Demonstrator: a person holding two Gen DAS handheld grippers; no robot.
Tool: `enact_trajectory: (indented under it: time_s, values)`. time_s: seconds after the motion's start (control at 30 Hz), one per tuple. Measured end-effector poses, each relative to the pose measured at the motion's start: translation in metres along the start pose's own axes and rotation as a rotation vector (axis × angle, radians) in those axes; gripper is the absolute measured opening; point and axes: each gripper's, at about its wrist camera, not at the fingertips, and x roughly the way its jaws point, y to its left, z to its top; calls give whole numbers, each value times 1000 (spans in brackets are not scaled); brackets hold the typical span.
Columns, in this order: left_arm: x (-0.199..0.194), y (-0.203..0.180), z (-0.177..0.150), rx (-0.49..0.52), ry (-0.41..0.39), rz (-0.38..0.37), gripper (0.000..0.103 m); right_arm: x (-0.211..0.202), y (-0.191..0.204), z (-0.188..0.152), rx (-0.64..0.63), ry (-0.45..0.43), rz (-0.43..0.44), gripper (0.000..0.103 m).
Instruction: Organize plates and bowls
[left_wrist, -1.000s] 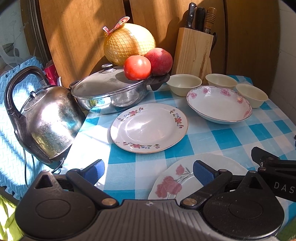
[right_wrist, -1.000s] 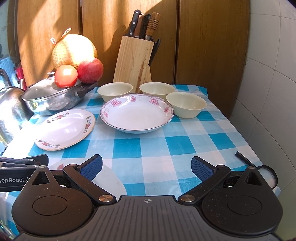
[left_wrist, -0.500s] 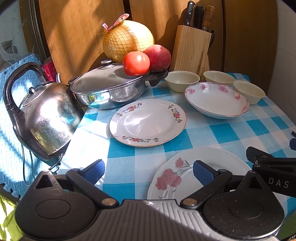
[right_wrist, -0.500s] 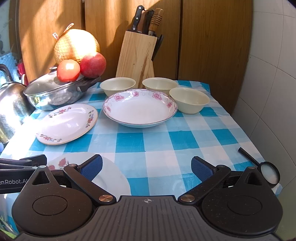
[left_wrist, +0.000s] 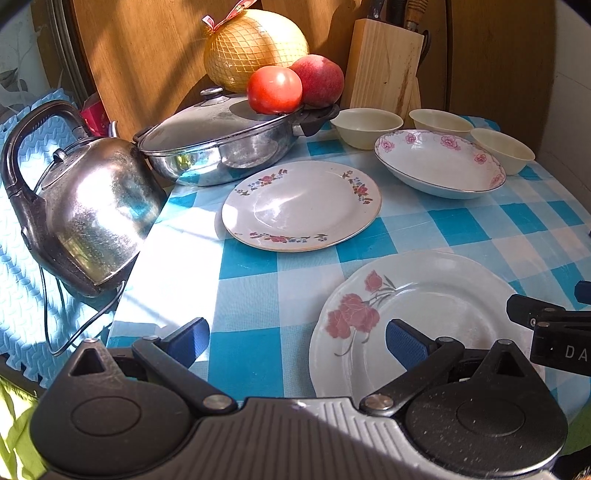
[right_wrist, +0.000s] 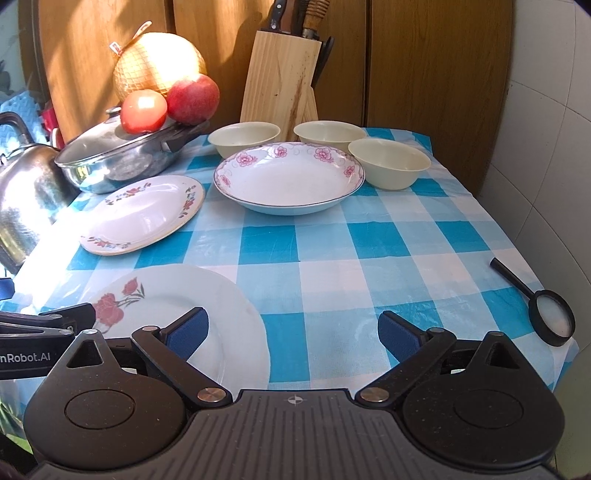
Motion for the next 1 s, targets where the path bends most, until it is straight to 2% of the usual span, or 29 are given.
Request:
enact_trajectory:
  time_s: [0.27, 0.47, 0.63, 0.73, 1.0]
  values:
    - [9, -3, -9, 28, 40, -5, 97, 11, -4, -10, 22, 81, 38, 88]
    - [13, -5, -13, 31, 58, -20, 98, 14, -3, -16, 26, 98, 60, 87]
    - [15, -2, -13, 13, 62, -40, 100, 13, 0, -20, 16, 92, 65, 91]
    - [18, 2, -14, -9, 65, -69, 100, 15, 3, -23, -11, 96, 78, 103]
    - [25, 13, -19, -99, 78, -164, 100, 15, 3, -25, -16, 79, 85, 103]
